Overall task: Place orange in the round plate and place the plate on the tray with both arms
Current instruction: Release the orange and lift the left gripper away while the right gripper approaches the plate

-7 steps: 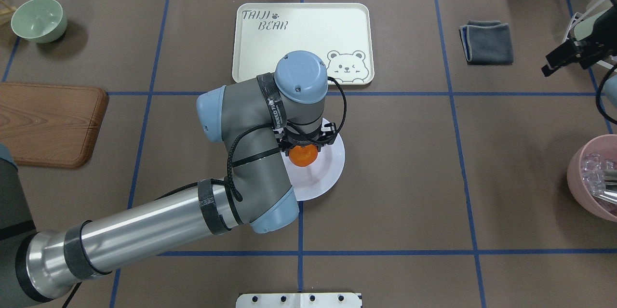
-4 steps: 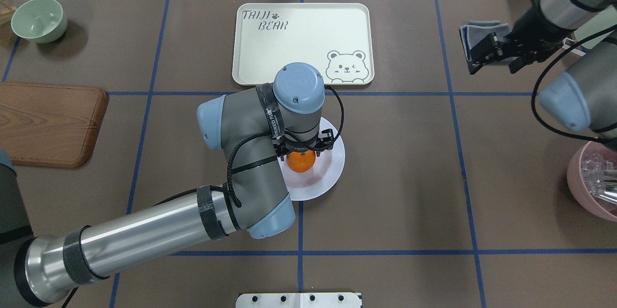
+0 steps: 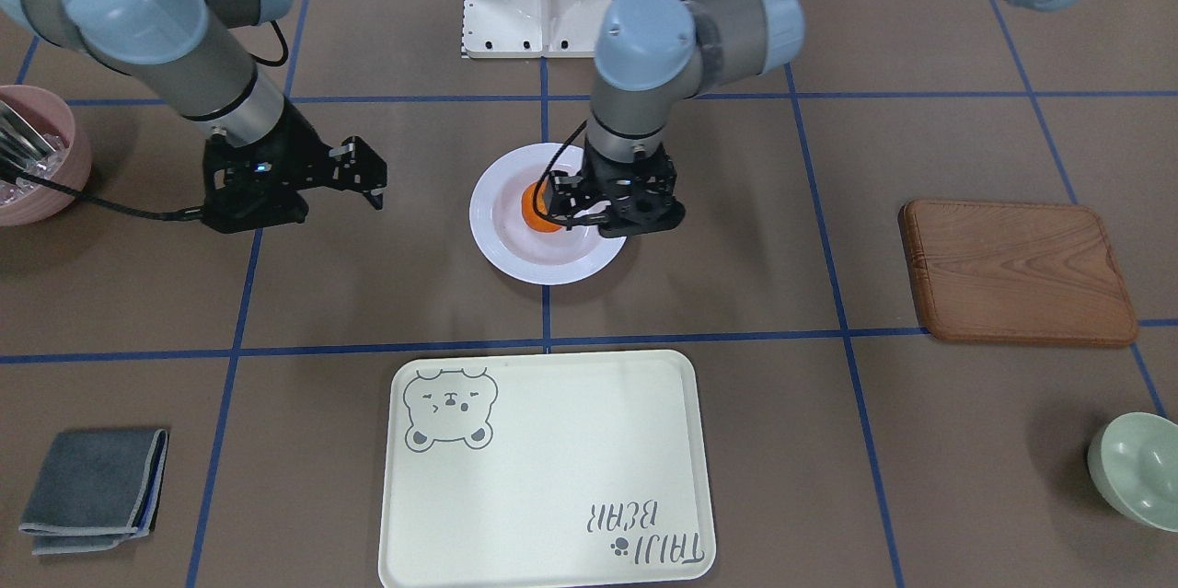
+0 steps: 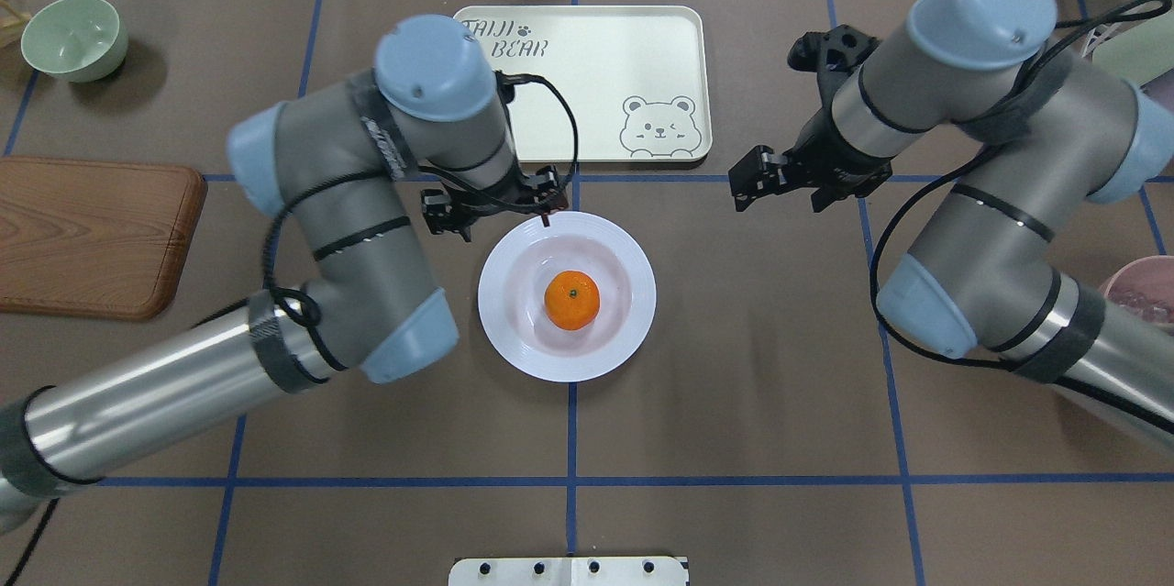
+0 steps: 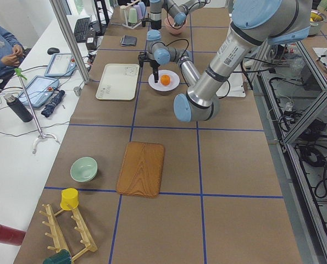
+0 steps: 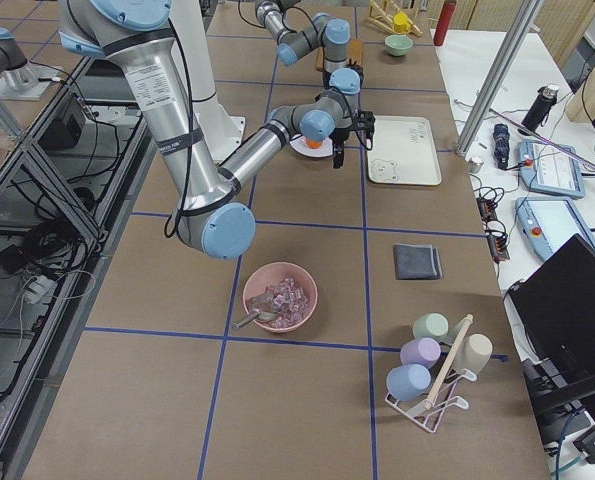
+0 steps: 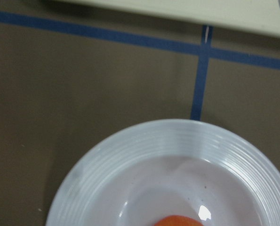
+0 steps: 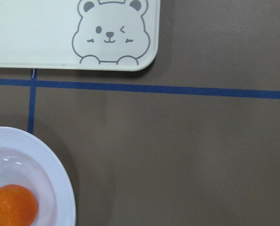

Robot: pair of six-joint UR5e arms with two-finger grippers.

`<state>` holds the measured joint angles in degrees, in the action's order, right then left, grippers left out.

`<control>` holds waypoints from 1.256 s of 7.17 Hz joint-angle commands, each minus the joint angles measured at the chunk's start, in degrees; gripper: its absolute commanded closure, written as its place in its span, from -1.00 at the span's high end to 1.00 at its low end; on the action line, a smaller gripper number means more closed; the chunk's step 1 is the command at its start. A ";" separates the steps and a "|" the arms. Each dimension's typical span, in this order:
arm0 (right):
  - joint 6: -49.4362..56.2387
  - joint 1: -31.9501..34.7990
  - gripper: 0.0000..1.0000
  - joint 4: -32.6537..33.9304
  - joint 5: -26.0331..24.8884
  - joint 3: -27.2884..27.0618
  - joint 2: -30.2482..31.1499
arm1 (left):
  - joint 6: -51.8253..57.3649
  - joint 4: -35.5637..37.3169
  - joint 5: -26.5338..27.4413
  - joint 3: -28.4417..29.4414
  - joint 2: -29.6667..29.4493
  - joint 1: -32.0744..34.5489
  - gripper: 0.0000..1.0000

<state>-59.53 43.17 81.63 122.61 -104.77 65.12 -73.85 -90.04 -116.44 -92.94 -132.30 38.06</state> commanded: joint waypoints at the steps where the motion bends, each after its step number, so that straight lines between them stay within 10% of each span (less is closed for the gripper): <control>1: -10.04 -7.63 1.00 -9.09 -7.70 3.32 -1.38 | 10.77 0.40 -4.75 -10.03 11.23 8.32 0.95; 6: -46.23 -8.80 1.00 -64.31 -13.07 25.72 -0.79 | 18.57 0.48 -10.48 -13.06 16.98 17.66 0.95; 9: -47.43 -12.92 1.00 -72.84 -19.16 28.13 -0.52 | 18.57 0.48 -10.48 -12.97 17.07 18.19 0.95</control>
<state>-106.55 31.91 10.75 105.02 -77.08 64.46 -55.29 -89.56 -126.91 -105.92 -115.24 55.94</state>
